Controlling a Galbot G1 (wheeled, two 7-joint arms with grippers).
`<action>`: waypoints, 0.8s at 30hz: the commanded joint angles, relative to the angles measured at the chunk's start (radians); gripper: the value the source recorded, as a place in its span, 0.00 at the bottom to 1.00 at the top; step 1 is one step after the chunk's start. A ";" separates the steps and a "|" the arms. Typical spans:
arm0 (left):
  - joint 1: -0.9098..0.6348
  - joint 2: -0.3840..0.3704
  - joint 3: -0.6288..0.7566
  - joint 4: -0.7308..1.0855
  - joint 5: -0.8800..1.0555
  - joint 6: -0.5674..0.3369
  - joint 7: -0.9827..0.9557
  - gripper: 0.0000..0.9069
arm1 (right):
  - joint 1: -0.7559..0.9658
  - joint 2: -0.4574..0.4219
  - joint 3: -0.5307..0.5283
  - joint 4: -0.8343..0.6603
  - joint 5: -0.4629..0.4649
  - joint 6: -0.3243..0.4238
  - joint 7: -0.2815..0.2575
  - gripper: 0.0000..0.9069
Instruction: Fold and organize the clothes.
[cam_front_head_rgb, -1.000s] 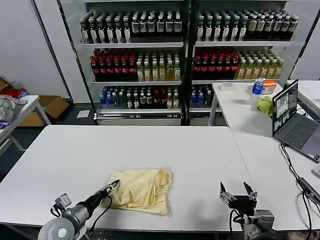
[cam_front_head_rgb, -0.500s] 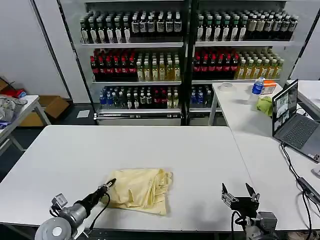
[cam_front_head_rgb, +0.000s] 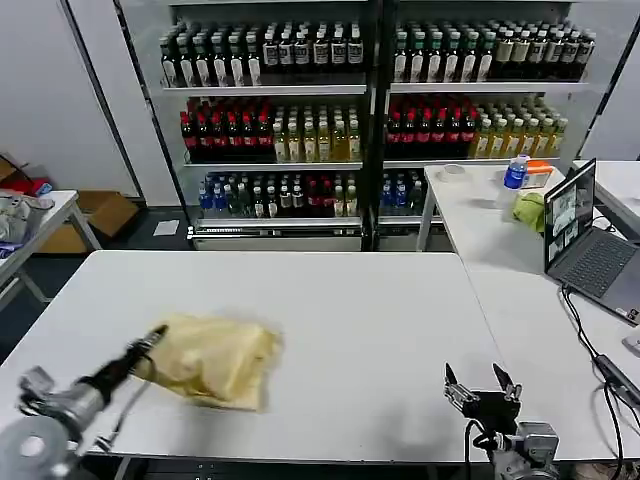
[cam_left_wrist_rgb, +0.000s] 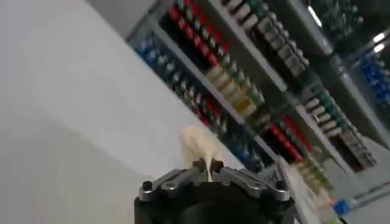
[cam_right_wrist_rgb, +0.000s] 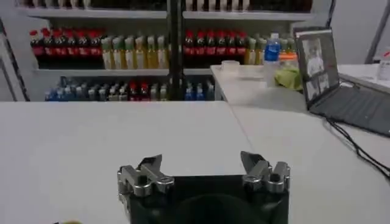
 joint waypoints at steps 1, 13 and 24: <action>0.018 0.317 -0.408 0.008 0.144 0.007 0.025 0.01 | 0.020 0.003 -0.014 -0.003 0.004 0.001 0.000 1.00; 0.184 0.212 0.038 -0.218 1.197 -0.177 0.101 0.01 | -0.009 0.019 -0.005 -0.008 -0.022 0.019 -0.006 1.00; 0.094 -0.002 0.625 -0.007 1.841 -0.345 0.030 0.01 | -0.028 0.027 0.003 -0.004 -0.045 0.018 -0.005 1.00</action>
